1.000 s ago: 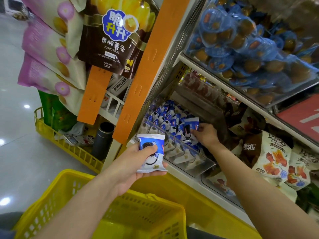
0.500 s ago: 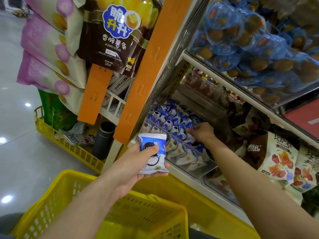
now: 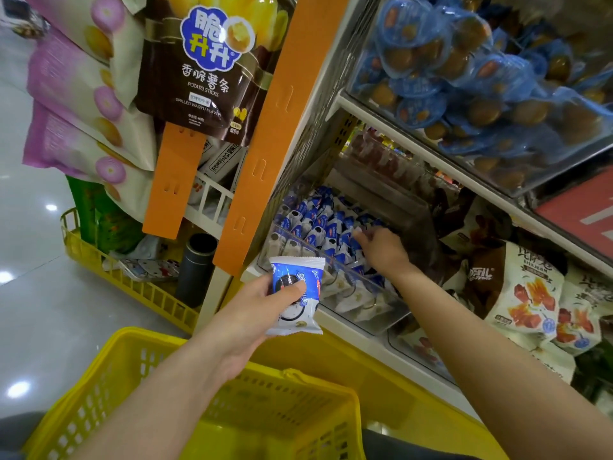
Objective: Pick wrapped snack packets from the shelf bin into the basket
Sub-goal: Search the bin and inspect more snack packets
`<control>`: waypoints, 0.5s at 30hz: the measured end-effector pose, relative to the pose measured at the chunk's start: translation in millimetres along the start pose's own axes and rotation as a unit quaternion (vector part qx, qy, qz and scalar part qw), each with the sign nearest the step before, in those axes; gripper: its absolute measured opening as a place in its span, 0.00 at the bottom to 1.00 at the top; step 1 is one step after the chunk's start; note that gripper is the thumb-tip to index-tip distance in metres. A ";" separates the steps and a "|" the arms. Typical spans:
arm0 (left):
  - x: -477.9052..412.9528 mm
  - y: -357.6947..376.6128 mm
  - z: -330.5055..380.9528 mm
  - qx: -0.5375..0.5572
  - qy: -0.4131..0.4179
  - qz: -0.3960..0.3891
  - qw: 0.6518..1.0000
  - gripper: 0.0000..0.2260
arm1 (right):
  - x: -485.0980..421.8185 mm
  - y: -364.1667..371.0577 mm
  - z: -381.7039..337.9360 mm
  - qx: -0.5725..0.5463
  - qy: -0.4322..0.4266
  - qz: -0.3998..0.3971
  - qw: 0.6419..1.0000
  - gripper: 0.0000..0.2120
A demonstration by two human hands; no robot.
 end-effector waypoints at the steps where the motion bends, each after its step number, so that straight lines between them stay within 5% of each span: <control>1: -0.4 -0.5 -1.0 -0.019 0.008 0.008 1.000 0.07 | 10.8 -7.3 -7.9 -0.040 -0.038 0.043 0.998 0.19; 4: -2.0 -3.1 -6.7 -0.056 0.018 0.034 0.998 0.07 | 54.7 -21.3 -32.3 -0.160 -0.134 0.109 0.972 0.14; 8: -2.2 -2.8 -16.1 -0.069 0.013 0.040 0.997 0.10 | 120.1 -15.5 -51.5 -0.232 -0.233 0.057 0.943 0.08; 11: -0.8 -2.0 -20.3 -0.083 0.016 0.042 0.996 0.10 | 145.0 10.0 -45.4 -0.261 -0.220 -0.043 0.939 0.05; 15: 0.8 -1.9 -25.8 -0.143 0.029 0.052 0.988 0.10 | 149.0 36.7 -32.1 -0.324 -0.156 -0.096 0.928 0.15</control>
Point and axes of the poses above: each hand's wrist, its own x-axis away from the middle knuckle, its own y-axis out of the palm, z = x × y, the point moved 6 cm from there along -x, towards the middle knuckle, and after that the axes turned 5 degrees about -x, right-handed, at the moved point
